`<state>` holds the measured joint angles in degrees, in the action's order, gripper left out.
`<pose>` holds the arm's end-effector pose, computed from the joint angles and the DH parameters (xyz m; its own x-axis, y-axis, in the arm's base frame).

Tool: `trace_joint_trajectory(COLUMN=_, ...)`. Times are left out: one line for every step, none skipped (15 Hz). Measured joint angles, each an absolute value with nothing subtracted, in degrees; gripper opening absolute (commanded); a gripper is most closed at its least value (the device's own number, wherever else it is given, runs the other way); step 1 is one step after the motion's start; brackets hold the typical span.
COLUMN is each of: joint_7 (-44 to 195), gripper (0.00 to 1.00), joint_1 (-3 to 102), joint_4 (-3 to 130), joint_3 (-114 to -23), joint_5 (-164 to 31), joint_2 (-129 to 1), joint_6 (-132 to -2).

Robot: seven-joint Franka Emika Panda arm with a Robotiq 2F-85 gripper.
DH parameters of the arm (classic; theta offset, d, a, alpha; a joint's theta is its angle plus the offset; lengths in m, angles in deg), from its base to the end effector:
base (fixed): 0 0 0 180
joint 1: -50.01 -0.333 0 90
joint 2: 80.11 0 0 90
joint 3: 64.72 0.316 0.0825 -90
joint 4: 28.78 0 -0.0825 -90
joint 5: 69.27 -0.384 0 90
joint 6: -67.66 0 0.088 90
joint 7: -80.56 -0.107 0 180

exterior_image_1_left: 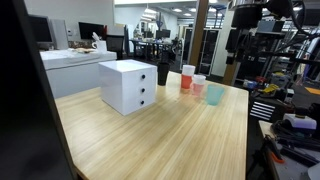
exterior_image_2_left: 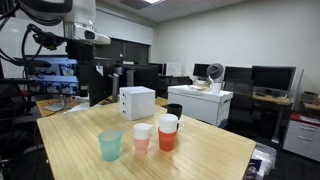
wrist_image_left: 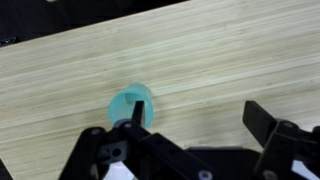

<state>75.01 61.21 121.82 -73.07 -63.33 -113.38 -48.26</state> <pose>0.3383 -0.1255 0.4281 0.9331 -0.3585 -0.0266 -0.3583 -0.9335 0.0148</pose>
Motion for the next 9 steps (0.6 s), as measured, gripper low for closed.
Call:
trace_joint_trajectory(joint_7=75.0, gripper=1.00, joint_1=61.2, joint_4=121.8, joint_3=-73.1, joint_5=-63.3, joint_2=-113.4, joint_6=-48.3)
trace_joint_trajectory(joint_7=75.0, gripper=1.00, joint_1=61.2, joint_4=121.8, joint_3=-73.1, joint_5=-63.3, joint_2=-113.4, joint_6=-48.3)
trace_joint_trajectory(joint_7=75.0, gripper=1.00, joint_1=61.3, joint_4=121.8, joint_3=-73.3, joint_5=-63.3, joint_2=-113.3, joint_6=-48.3)
trace_joint_trajectory(joint_7=75.0, gripper=1.00, joint_1=61.3, joint_4=121.8, joint_3=-73.7, joint_5=-63.3, joint_2=-113.3, joint_6=-48.7)
trace_joint_trajectory(joint_7=75.0, gripper=1.00, joint_1=61.4, joint_4=121.8, joint_3=-74.3, joint_5=-63.3, joint_2=-113.1, joint_6=-49.2)
trace_joint_trajectory(joint_7=75.0, gripper=1.00, joint_1=61.6, joint_4=121.8, joint_3=-75.0, joint_5=-63.3, joint_2=-112.8, joint_6=-49.8)
trace_joint_trajectory(joint_7=75.1, gripper=1.00, joint_1=61.9, joint_4=121.8, joint_3=-75.6, joint_5=-63.3, joint_2=-112.5, joint_6=-50.4)
trace_joint_trajectory(joint_7=75.4, gripper=1.00, joint_1=62.2, joint_4=121.8, joint_3=-76.3, joint_5=-63.3, joint_2=-112.2, joint_6=-51.2)
trace_joint_trajectory(joint_7=75.9, gripper=1.00, joint_1=62.6, joint_4=121.8, joint_3=-77.1, joint_5=-63.3, joint_2=-111.6, joint_6=-52.2)
